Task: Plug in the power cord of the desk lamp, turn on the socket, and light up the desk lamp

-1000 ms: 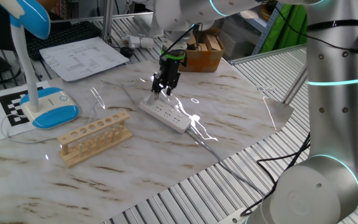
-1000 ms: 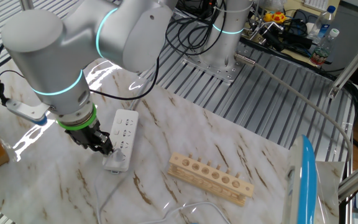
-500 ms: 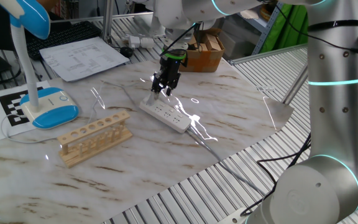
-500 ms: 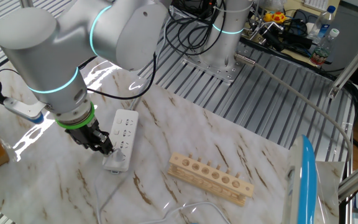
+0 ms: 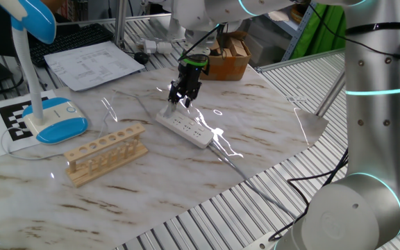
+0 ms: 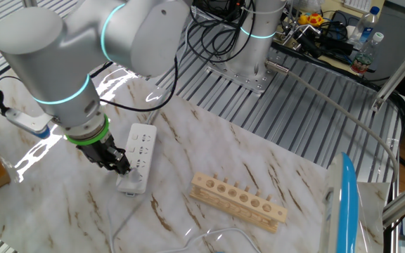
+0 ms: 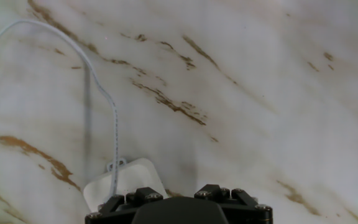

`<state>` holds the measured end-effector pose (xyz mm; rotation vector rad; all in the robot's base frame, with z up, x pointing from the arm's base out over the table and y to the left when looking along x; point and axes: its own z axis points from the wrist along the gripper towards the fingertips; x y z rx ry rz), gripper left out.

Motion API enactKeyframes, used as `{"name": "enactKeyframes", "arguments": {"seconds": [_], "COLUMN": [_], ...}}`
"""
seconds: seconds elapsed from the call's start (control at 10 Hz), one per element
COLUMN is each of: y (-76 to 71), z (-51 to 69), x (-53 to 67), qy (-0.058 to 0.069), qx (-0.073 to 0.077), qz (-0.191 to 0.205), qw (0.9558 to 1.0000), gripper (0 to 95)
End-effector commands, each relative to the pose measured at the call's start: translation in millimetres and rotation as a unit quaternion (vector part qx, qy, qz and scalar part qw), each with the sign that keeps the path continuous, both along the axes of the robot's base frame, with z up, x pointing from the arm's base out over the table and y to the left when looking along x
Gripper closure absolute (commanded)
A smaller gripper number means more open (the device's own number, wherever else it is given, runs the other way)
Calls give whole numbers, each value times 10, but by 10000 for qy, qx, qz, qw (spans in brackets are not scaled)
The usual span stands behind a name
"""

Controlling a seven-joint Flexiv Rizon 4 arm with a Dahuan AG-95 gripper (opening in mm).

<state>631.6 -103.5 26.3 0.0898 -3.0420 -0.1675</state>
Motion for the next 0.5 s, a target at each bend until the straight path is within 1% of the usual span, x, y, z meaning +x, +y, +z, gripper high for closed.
{"name": "enactKeyframes", "arguments": {"seconds": [0.1,0.3,0.5], "y": [12,15,30], "z": [-15,-21,-53], "x": [-42,-44,-77], "qy": [-37,-61,-90], "qx": [-48,-107,-160], "qz": [-16,-3,-20], "qw": [10000,9999,9998], "gripper": [380,380,380]}}
